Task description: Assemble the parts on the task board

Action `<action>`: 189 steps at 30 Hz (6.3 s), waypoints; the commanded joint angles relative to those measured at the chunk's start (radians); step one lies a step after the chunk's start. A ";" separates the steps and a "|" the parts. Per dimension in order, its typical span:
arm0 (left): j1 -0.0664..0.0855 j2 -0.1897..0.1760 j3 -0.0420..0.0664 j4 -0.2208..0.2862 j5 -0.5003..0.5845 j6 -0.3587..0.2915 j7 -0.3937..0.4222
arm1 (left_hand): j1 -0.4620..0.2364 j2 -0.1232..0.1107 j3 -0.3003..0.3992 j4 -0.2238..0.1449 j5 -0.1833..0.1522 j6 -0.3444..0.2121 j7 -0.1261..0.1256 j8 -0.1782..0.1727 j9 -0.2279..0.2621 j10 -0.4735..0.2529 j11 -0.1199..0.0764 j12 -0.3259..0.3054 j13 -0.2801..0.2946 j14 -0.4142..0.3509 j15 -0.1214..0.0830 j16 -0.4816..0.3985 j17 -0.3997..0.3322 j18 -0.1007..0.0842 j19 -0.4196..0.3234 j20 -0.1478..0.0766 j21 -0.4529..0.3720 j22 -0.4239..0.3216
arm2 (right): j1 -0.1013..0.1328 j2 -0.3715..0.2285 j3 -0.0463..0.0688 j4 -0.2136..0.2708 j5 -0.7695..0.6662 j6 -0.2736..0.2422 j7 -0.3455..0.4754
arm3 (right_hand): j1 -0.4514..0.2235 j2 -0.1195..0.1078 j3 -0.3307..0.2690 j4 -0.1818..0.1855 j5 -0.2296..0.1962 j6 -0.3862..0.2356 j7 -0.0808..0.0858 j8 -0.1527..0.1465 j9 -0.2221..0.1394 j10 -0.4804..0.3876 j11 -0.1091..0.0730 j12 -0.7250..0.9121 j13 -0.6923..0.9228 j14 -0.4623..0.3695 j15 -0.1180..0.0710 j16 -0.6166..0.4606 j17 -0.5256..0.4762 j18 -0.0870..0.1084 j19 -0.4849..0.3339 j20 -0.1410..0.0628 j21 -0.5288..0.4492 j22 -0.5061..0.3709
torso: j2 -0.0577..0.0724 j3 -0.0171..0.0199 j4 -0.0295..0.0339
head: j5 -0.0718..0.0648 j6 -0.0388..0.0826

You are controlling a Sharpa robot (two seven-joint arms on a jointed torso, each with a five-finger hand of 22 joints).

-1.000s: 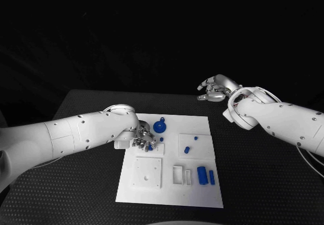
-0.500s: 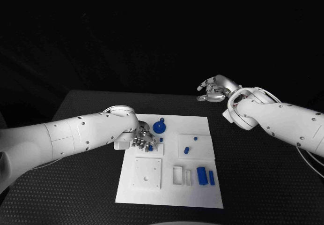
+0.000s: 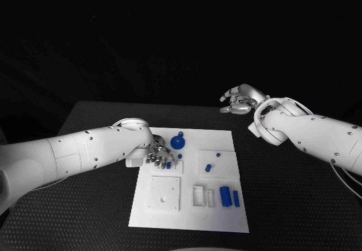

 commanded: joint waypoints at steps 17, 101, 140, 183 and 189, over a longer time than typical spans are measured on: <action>0.019 -0.057 0.054 0.063 0.020 -0.037 0.010 | 0.010 -0.059 0.023 0.038 -0.005 -0.009 -0.003 -0.005 0.004 -0.002 0.006 0.005 -0.001 -0.012 0.005 -0.001 0.003 0.007 -0.016 -0.185 -0.003 -0.002 | 0.000 0.001 0.000 -0.013 0.004 0.010 0.011 | -0.006 0.007 -0.009 0.002 0.006 -0.002 0.005 0.004 0.001 -0.006 -0.001 0.007 -0.003 -0.008 -0.001 0.005 -0.003 0.015 -0.009 0.001 -0.004 0.015 | -0.002 -0.0004 0.0031 | -0.002 0.013; 0.001 0.121 0.059 -0.381 -0.001 -0.008 0.134 | 0.220 0.032 -0.038 0.079 -0.002 -0.302 0.126 -0.187 -0.206 -0.141 0.111 -0.243 -0.095 -0.158 0.111 -0.177 -0.083 -0.035 -0.152 -0.094 -0.109 -0.063 | 0.000 0.022 0.000 -0.037 0.009 0.022 0.021 | -0.003 0.015 -0.007 -0.002 0.007 -0.007 0.006 0.006 0.000 -0.015 0.000 0.005 -0.022 -0.021 0.000 -0.008 -0.019 0.015 -0.023 0.006 -0.017 0.011 | 0.002 0.0004 -0.0020 | -0.005 0.047; -0.002 0.083 0.061 -0.312 0.221 -0.127 0.121 | 0.329 0.182 0.004 -0.155 0.177 -0.159 0.074 -0.077 -0.197 -0.028 0.065 -0.222 -0.064 -0.077 0.082 -0.114 -0.061 -0.027 -0.083 -0.116 -0.061 -0.047 | -0.001 0.023 0.000 -0.042 0.014 0.027 0.021 | -0.009 0.016 -0.010 0.000 0.008 -0.007 0.007 0.007 0.000 -0.015 0.000 0.006 -0.028 -0.022 0.000 -0.011 -0.023 0.015 -0.024 0.009 -0.020 0.010 | 0.002 -0.0005 -0.0022 | -0.004 0.044; -0.002 -0.236 0.001 0.229 -0.053 -0.299 0.071 | 0.254 0.143 0.022 -0.182 0.343 -0.094 0.047 -0.050 -0.185 0.040 0.042 -0.122 0.001 -0.011 0.027 -0.038 -0.035 -0.012 -0.017 -0.152 -0.018 -0.040 | -0.020 0.022 -0.002 -0.088 0.255 0.068 0.201 | 0.006 0.061 0.043 -0.016 0.024 -0.024 0.030 0.063 0.015 -0.047 0.093 -0.769 -0.811 -0.299 0.183 -0.730 -0.573 -0.077 -0.488 0.169 -0.535 -0.157 | 0.002 -0.0010 -0.0011 | 0.010 0.026; -0.006 -0.229 -0.001 0.223 -0.070 -0.300 0.069 | 0.253 0.143 0.022 -0.183 0.343 -0.094 0.047 -0.049 -0.185 0.040 0.043 -0.119 0.003 -0.011 0.026 -0.036 -0.035 -0.012 -0.016 -0.152 -0.017 -0.040 | -0.020 0.020 -0.002 -0.088 0.287 0.075 0.207 | -0.013 0.064 0.032 -0.007 0.025 -0.043 0.025 0.055 0.010 -0.090 0.108 -0.828 -0.848 -0.366 0.207 -0.785 -0.605 -0.097 -0.552 0.179 -0.586 -0.173 | 0.002 -0.0001 -0.0016 | 0.012 0.025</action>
